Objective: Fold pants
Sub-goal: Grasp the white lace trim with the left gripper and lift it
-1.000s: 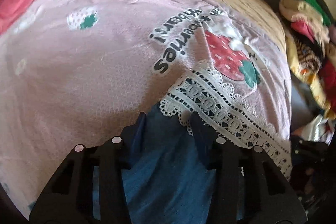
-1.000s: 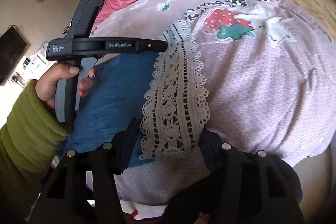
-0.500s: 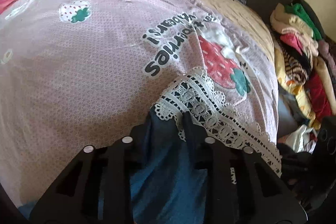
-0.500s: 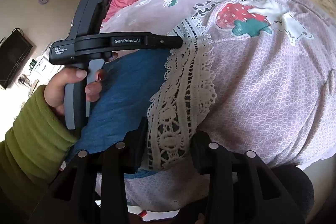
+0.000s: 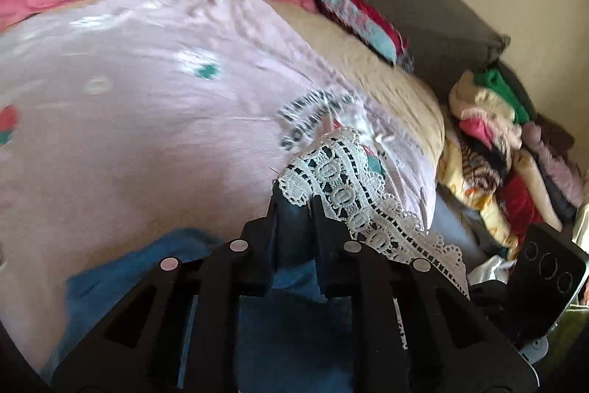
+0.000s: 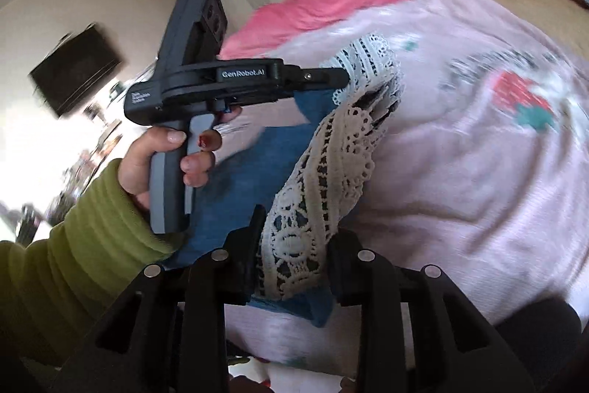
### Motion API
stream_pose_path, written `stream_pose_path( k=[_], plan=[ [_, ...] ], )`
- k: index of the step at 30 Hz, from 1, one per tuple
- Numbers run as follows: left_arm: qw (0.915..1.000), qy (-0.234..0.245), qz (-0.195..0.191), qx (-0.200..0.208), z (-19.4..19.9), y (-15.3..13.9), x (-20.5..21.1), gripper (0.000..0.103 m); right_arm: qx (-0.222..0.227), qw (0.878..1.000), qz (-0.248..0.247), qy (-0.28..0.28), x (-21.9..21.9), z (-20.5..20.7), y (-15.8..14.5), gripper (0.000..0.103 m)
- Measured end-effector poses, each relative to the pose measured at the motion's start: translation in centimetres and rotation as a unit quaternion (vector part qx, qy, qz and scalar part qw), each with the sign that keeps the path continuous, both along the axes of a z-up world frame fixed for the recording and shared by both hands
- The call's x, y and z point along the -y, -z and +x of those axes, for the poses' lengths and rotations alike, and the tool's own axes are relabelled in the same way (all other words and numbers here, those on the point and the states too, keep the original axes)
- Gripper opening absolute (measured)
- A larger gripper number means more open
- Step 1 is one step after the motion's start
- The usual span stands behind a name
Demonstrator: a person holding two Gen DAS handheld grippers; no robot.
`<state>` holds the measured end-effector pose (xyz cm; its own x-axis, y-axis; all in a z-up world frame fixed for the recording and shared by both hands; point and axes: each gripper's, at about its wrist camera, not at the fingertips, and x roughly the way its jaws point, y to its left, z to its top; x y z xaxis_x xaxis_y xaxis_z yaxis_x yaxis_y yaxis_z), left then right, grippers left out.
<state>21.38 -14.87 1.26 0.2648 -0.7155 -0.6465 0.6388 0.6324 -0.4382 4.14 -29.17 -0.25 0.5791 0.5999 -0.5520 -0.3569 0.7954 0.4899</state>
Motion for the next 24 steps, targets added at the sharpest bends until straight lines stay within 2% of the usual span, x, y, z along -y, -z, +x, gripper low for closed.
stream_pose_path(
  k=[3, 7, 9, 11, 12, 13, 16, 18, 20, 22, 24],
  plan=[
    [0.9991, -0.039, -0.018, -0.002, -0.7, -0.4, -4.3, 0.010, 0.006, 0.999, -0.014, -0.038, -3.5, 0.5, -0.4, 0.029],
    [0.9947, -0.102, 0.004, -0.018, -0.9, 1.4, -8.7, 0.016, -0.005, 0.995, -0.060, -0.076, -8.4, 1.6, 1.0, 0.029],
    [0.9877, -0.152, 0.010, -0.034, -0.9, 2.4, -11.0, 0.017, -0.021, 0.992, -0.086, -0.086, -10.2, 2.2, 2.3, 0.029],
    [0.9822, -0.182, -0.023, -0.039, -1.2, 2.6, -13.5, 0.029, -0.020, 0.989, -0.112, -0.093, -11.6, 2.2, 2.7, 0.029],
    [0.9788, -0.197, -0.038, -0.040, -1.6, 2.6, -14.7, 0.044, -0.012, 0.987, -0.129, -0.096, -12.3, 2.0, 2.7, 0.029],
    [0.9737, -0.216, -0.058, -0.045, -2.1, 2.6, -16.3, 0.053, -0.004, 0.985, -0.143, -0.098, -12.8, 2.0, 2.6, 0.030],
    [0.9604, -0.245, -0.107, -0.078, -2.6, 2.8, -19.6, 0.058, 0.038, 0.970, -0.211, -0.114, -15.8, 1.1, 2.0, 0.031],
    [0.9556, -0.249, -0.125, -0.095, -2.5, 2.5, -21.1, 0.065, 0.075, 0.951, -0.264, -0.141, -18.7, 0.0, 1.9, 0.031],
    [0.9565, -0.240, -0.134, -0.097, -2.8, 2.3, -21.9, 0.071, 0.090, 0.937, -0.296, -0.165, -20.8, -0.8, 2.7, 0.033],
    [0.9593, -0.227, -0.128, -0.108, -2.9, 2.5, -21.6, 0.077, 0.099, 0.929, -0.305, -0.185, -22.0, -1.5, 3.4, 0.047],
    [0.9613, -0.227, -0.108, -0.112, -2.9, 3.1, -21.4, 0.077, 0.112, 0.927, -0.298, -0.199, -22.3, -2.0, 3.2, 0.051]
  ],
)
